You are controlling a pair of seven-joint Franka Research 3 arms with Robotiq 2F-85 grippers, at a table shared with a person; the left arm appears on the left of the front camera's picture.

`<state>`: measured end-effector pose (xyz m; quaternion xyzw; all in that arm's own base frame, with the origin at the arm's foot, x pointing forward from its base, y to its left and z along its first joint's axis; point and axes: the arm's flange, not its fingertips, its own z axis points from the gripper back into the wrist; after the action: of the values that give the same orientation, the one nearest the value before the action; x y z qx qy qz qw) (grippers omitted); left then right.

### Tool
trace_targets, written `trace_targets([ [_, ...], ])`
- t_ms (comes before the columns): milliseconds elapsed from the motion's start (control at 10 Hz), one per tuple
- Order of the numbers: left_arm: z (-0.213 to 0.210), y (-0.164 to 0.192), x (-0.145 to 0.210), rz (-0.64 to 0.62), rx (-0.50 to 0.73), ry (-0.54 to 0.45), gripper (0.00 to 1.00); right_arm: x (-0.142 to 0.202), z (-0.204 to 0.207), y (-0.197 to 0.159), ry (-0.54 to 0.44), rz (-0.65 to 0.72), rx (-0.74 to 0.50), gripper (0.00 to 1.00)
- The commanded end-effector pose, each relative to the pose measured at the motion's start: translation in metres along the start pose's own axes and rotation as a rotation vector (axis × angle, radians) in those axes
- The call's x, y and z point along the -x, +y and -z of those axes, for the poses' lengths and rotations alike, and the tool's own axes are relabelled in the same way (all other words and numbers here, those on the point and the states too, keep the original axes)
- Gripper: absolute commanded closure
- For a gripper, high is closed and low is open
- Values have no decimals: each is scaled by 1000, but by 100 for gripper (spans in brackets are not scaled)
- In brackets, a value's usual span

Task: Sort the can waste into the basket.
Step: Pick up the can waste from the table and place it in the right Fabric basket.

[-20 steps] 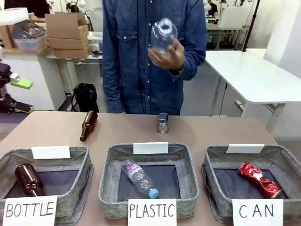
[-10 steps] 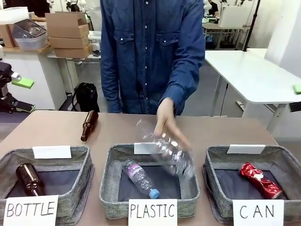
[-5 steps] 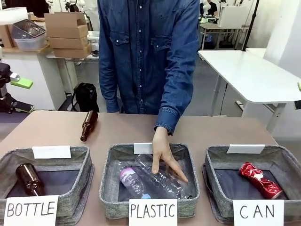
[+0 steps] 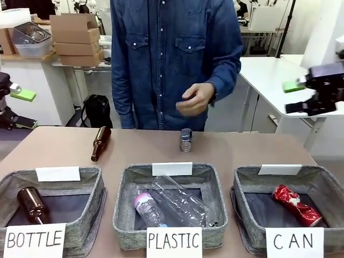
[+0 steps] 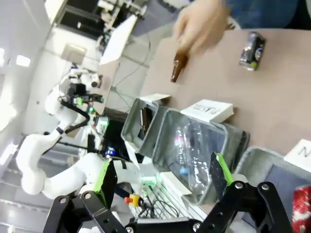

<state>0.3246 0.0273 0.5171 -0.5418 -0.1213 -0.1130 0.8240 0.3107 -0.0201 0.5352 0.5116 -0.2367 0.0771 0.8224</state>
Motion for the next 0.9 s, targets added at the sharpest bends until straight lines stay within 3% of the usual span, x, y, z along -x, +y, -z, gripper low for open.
trace_targets([
  [0, -2, 0, 1, 21, 5, 6, 0, 50, -60, -12, -94, 52, 7, 0],
  [200, -2, 0, 1, 21, 5, 6, 0, 57, -55, -7, -107, 42, 76, 0],
  [400, -2, 0, 1, 21, 5, 6, 0, 27, -12, 1, -9, -9, 132, 0],
  [600, -2, 0, 1, 21, 5, 6, 0, -13, 51, 17, 103, -46, 210, 0],
  [800, -2, 0, 1, 21, 5, 6, 0, -55, 146, 32, 266, -79, 292, 0],
])
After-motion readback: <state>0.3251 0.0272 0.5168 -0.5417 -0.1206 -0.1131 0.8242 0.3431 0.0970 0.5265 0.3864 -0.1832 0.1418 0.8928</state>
